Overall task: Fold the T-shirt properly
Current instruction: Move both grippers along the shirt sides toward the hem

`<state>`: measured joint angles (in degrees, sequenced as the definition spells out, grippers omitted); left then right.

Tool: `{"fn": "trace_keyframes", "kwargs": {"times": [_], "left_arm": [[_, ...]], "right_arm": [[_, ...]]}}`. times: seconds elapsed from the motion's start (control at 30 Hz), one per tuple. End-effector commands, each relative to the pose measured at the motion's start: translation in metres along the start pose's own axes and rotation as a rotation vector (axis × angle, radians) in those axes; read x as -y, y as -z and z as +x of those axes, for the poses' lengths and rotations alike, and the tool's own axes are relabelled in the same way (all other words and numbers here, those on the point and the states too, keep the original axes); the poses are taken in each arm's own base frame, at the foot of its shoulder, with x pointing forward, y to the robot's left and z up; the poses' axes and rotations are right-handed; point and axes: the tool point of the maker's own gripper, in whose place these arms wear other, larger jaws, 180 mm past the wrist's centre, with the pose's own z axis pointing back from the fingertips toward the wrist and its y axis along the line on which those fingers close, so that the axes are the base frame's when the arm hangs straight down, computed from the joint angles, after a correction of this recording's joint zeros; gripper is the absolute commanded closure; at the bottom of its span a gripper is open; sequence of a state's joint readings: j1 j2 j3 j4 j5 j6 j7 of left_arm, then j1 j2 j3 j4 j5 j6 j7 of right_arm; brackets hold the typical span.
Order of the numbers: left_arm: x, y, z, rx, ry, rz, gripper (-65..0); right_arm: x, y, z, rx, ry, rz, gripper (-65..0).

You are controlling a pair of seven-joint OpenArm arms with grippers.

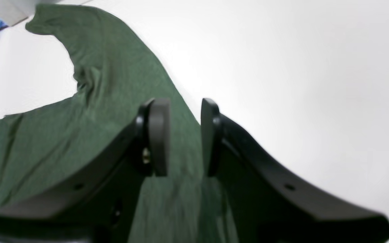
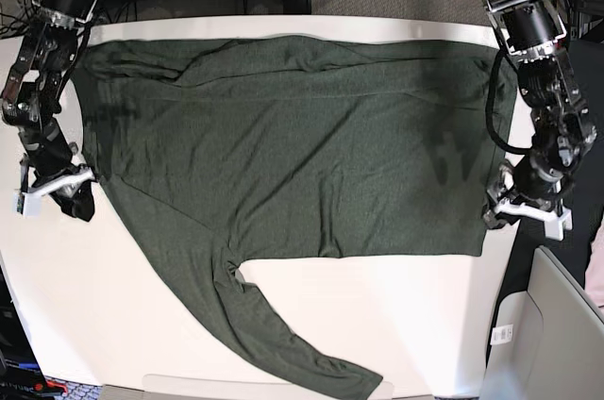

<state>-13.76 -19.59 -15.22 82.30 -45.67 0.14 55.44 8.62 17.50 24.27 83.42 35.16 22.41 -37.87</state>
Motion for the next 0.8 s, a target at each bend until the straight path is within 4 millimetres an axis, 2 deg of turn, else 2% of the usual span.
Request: {"fn": "trace_keyframes", "kwargs": {"times": [0.0, 0.13, 0.3, 0.43, 0.63, 0.77], "left_arm": [[0.01, 0.002, 0.021, 0.059, 0.03, -0.023, -24.8], [0.014, 0.021, 0.027, 0.097, 0.045, -0.02, -24.8], [0.003, 0.05, 0.026, 0.113, 0.103, 0.057, -24.9], [-0.006, 0.067, 0.03, 0.144, 0.148, 0.111, -24.9], [-0.029, 0.082, 0.038, 0.171, 0.168, 0.199, -24.9], [-0.048, 0.086, 0.032, 0.187, 0.157, 0.244, -24.9]], "right_arm": [[0.001, 0.003, 0.027, 0.064, -0.018, 0.004, -16.6], [-0.006, 0.024, 0.036, 0.055, -0.02, 0.019, -16.6], [-0.005, 0.042, 0.052, 0.056, -0.036, 0.0, -16.7], [-0.011, 0.055, 0.062, 0.051, -0.049, 0.008, -16.7], [-0.016, 0.058, 0.066, 0.059, -0.051, 0.018, -16.7], [-0.017, 0.058, 0.065, 0.056, -0.049, 0.018, -16.7]]}}
